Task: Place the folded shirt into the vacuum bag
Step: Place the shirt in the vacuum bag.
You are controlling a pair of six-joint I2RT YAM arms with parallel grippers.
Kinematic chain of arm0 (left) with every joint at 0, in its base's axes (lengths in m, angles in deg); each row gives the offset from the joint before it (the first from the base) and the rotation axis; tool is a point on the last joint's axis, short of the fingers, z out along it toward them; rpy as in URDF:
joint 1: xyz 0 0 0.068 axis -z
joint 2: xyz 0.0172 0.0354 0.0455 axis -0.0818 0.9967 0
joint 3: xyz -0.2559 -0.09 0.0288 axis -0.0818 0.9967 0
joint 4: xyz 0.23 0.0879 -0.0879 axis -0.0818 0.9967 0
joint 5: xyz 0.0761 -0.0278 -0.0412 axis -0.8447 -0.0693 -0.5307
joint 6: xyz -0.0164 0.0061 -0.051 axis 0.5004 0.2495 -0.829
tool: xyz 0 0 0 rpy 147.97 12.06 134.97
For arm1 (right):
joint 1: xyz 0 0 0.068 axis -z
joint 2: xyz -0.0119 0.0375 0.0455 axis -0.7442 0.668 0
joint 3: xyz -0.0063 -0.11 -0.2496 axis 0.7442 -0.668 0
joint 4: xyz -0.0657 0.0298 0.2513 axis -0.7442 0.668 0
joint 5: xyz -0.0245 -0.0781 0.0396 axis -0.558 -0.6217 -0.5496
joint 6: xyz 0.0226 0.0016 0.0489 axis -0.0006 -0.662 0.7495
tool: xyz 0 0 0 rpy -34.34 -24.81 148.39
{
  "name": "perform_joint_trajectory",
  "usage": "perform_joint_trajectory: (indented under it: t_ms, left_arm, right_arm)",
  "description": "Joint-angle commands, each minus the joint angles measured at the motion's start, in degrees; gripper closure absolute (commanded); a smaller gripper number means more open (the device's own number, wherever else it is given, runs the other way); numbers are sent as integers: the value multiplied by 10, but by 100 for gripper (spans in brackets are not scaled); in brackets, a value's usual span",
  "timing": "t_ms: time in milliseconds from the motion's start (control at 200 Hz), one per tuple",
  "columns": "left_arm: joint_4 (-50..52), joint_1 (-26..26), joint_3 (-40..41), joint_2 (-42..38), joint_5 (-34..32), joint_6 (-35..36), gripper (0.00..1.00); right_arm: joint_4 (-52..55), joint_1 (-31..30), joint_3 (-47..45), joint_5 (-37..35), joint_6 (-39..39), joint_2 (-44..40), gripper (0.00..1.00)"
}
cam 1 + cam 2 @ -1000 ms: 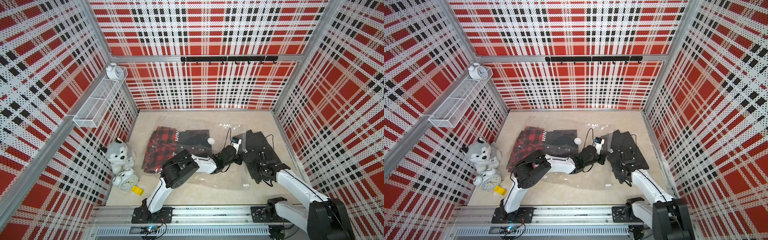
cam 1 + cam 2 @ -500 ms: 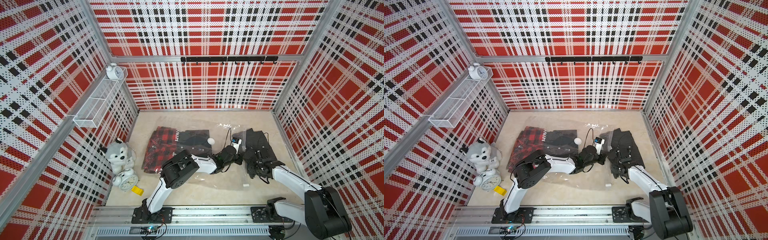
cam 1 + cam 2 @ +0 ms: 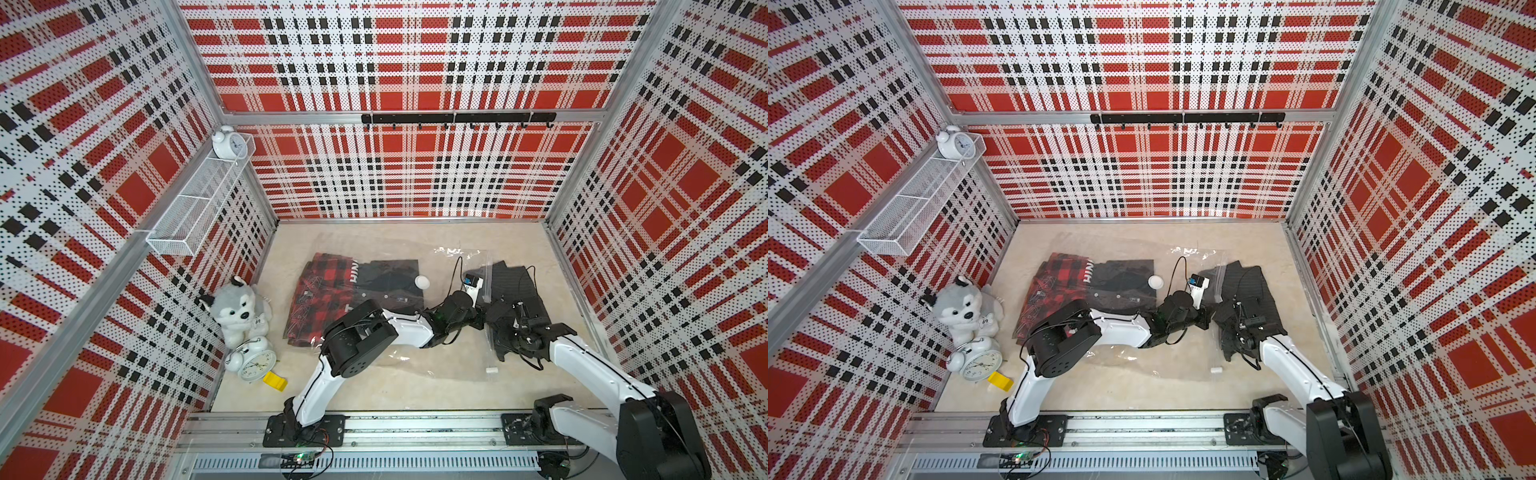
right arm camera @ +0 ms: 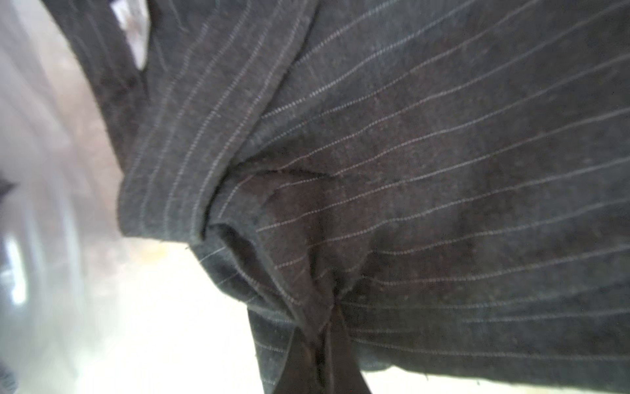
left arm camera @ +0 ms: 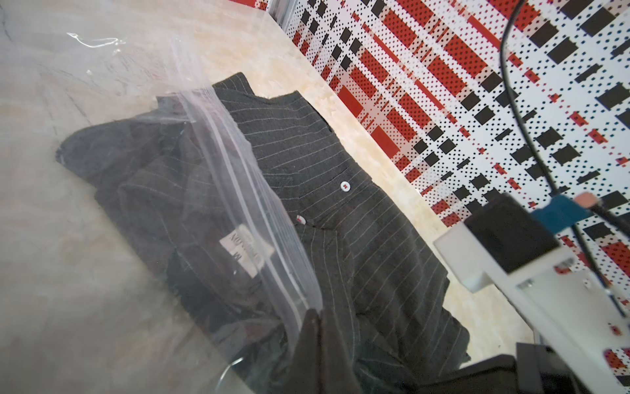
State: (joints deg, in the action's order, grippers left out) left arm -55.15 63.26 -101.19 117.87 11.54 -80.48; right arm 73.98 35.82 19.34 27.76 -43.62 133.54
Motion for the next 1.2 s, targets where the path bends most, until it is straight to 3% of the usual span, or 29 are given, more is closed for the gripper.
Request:
perform_joint_trajectory:
  t_ms: [0,626,957,1192]
  left_arm:
    - [3,-1,2,-30,-8,12,100]
    - [38,7,-3,-55,-25,28,100]
    - [43,19,-9,-98,-14,12,100]
    - [47,29,-18,-101,-6,11,100]
  right_arm:
    - [39,-7,31,9,-13,-12,100]
    - [114,-2,157,-6,-49,-46,100]
    - [-107,-2,43,251,9,-9,100]
    - [-181,-2,1,279,35,29,100]
